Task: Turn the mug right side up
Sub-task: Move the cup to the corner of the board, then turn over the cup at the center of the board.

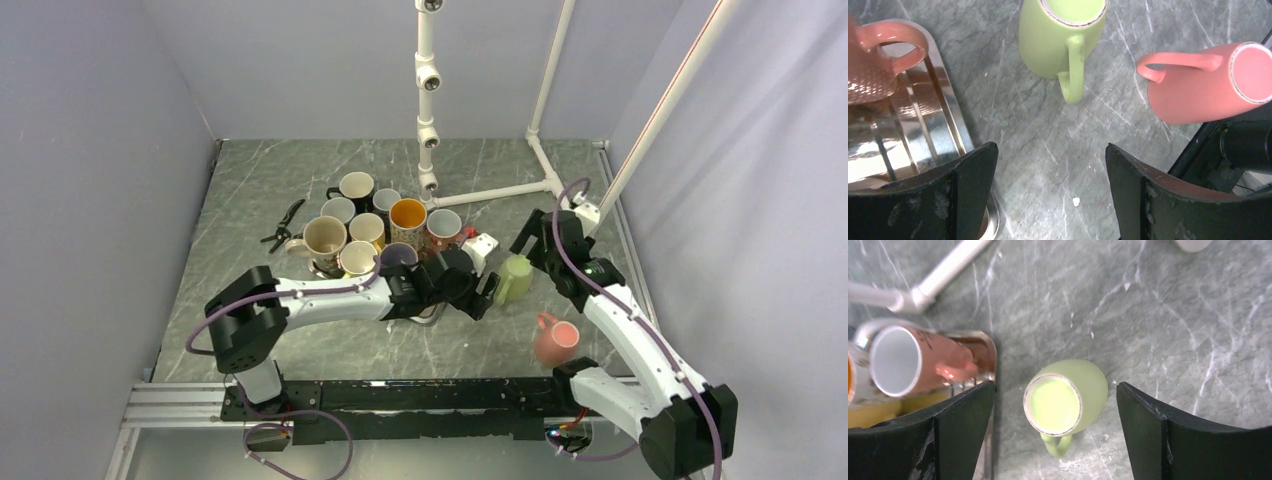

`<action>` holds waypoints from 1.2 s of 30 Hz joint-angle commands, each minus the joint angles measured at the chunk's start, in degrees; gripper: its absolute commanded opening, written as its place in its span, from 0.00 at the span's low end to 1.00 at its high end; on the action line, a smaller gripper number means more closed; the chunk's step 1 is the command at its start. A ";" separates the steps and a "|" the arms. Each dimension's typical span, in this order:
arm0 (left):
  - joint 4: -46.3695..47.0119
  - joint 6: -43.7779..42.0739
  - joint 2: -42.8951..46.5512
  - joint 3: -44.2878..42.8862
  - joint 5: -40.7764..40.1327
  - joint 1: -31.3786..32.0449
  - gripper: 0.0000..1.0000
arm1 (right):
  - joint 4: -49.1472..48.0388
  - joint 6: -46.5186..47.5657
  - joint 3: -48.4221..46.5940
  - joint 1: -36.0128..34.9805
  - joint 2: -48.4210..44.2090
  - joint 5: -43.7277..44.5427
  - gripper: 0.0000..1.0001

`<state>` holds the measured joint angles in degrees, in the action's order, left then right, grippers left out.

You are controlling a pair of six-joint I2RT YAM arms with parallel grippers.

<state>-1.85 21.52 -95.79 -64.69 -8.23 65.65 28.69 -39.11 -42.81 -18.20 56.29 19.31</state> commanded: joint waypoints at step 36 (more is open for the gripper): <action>-10.81 3.95 -27.01 -30.73 -10.23 2.12 0.03 | 8.55 -9.57 -0.42 5.01 -14.26 10.39 0.82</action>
<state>-12.23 26.02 -122.21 -92.97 -16.88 67.59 37.71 -48.66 -43.38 -13.45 43.18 29.56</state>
